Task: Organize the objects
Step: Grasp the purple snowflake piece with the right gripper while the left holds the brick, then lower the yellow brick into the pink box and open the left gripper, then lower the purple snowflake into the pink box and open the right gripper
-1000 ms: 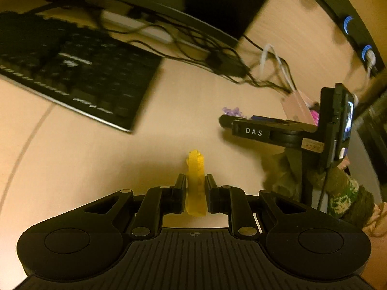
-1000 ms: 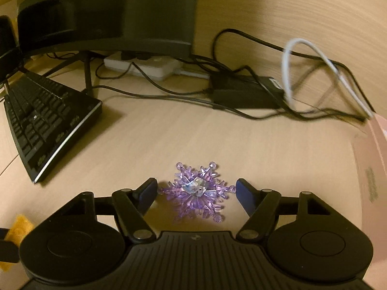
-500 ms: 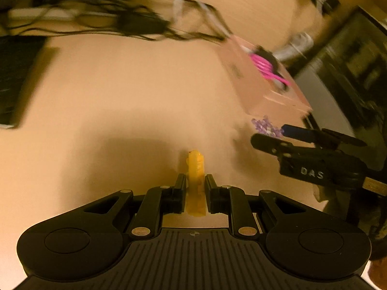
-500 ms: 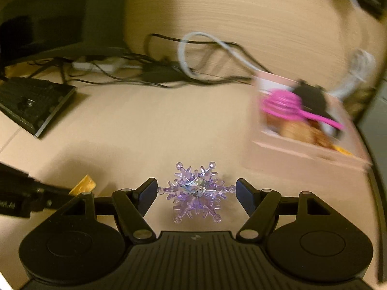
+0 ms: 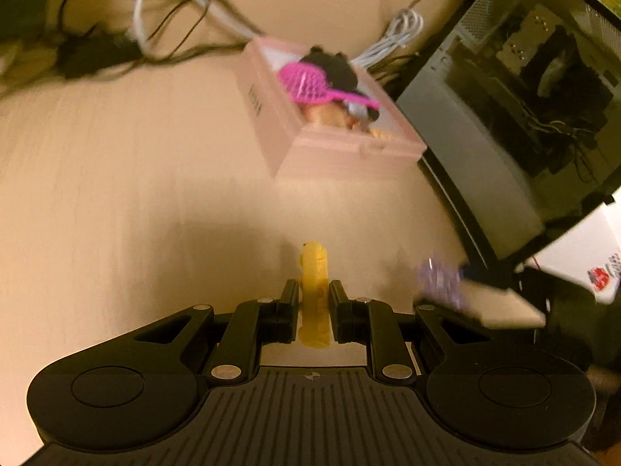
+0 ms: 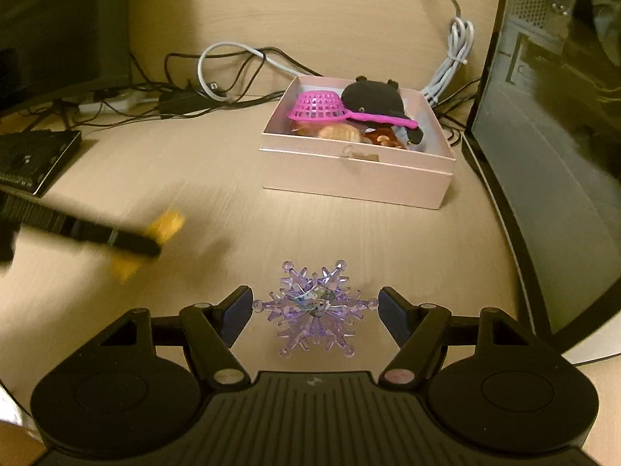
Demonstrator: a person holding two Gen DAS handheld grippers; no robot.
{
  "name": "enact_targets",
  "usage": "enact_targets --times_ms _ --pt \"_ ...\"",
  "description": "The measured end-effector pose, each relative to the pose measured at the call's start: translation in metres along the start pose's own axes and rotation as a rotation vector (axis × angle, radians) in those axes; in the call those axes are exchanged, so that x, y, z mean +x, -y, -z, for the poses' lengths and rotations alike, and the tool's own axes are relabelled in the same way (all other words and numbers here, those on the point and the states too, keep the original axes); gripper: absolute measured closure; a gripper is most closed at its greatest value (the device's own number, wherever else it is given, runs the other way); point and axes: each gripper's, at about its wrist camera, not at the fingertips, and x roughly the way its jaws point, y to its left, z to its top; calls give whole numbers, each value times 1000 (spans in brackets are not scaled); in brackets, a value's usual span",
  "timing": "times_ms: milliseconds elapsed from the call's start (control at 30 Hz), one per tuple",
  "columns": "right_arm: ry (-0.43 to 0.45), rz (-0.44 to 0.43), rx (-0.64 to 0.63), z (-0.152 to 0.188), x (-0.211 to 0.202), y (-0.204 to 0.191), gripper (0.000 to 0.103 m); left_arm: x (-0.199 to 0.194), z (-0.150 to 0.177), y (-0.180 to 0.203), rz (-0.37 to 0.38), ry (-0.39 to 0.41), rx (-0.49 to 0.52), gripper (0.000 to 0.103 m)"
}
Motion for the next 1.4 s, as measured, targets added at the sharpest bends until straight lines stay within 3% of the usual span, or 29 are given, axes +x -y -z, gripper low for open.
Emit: enact_targets --times_ms 133,433,533,633,800,1000,1200,1400 --pt "-15 -49 39 13 5 14 31 6 -32 23 -4 42 18 84" --pt "80 -66 67 25 -1 41 31 38 -121 67 -54 184 11 84" --pt "92 -62 83 25 -2 51 31 58 -145 69 -14 260 -42 83" --pt "89 -60 88 23 1 58 31 87 -157 72 -101 265 -34 82" --pt "93 -63 81 19 3 68 31 85 -133 57 -105 258 -66 82" --pt "106 -72 49 -2 16 75 31 55 -69 28 -144 195 -132 82" --pt "239 -35 20 -68 26 77 31 35 -7 1 -145 118 -246 82" --pt "355 6 69 -143 51 80 31 9 10 -10 -170 135 -259 82"
